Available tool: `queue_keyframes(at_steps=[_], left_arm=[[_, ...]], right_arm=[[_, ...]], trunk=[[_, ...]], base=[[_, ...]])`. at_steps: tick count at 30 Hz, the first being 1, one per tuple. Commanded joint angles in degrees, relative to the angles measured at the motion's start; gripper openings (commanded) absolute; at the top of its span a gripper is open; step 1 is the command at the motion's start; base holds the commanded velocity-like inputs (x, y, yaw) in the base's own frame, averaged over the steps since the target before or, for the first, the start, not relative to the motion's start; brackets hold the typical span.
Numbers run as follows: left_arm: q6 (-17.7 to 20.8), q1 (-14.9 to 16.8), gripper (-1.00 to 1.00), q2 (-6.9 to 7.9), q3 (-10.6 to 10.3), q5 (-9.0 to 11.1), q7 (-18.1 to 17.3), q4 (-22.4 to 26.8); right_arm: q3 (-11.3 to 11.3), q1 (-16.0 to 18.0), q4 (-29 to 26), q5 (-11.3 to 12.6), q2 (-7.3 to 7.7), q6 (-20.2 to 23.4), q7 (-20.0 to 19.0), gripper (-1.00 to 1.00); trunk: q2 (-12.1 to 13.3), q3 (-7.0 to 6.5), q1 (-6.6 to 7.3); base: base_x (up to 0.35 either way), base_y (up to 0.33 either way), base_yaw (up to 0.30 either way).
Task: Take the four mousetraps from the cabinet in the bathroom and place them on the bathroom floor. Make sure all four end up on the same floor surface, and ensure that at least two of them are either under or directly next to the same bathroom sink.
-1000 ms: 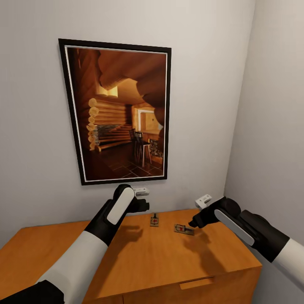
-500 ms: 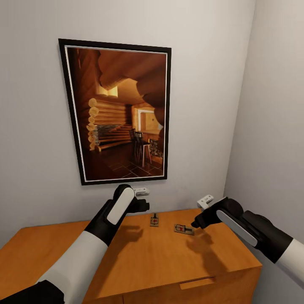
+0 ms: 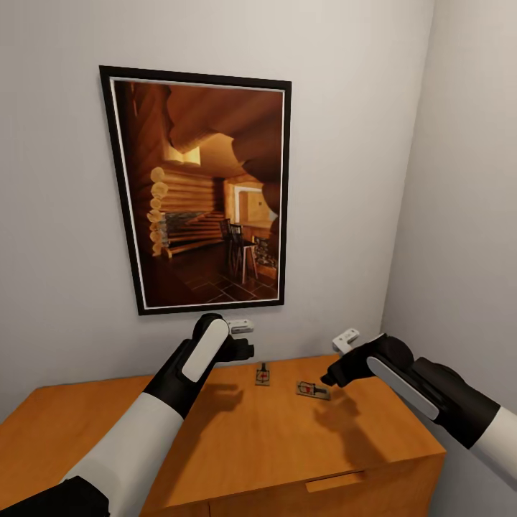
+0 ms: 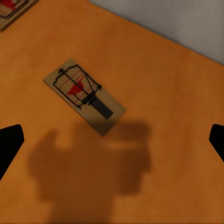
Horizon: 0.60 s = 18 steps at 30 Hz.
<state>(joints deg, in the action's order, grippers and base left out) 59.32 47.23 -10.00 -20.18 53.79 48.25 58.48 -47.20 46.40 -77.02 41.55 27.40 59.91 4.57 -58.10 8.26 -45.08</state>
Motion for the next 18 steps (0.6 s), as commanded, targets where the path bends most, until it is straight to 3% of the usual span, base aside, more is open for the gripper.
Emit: queue_keyframes(at_steps=[1, 18], left_arm=[[0.1, 0.06, 1.0, 0.0, -0.05, 0.53, 0.61, 0.04], [0.1, 0.06, 1.0, 0.0, -0.04, 0.58, 0.64, 0.05]], right_arm=[[-0.14, 0.1, -0.19, 0.47, 0.03, 0.09, 0.47, 1.0], [-0.01, 0.1, -0.65, 0.47, -0.26, 0.09, 0.44, 1.0]], trunk=[[-0.07, 0.09, -0.01], [-0.07, 0.09, -0.01]], base=[[0.026, 0.0, 0.0], [0.056, 0.0, 0.0]])
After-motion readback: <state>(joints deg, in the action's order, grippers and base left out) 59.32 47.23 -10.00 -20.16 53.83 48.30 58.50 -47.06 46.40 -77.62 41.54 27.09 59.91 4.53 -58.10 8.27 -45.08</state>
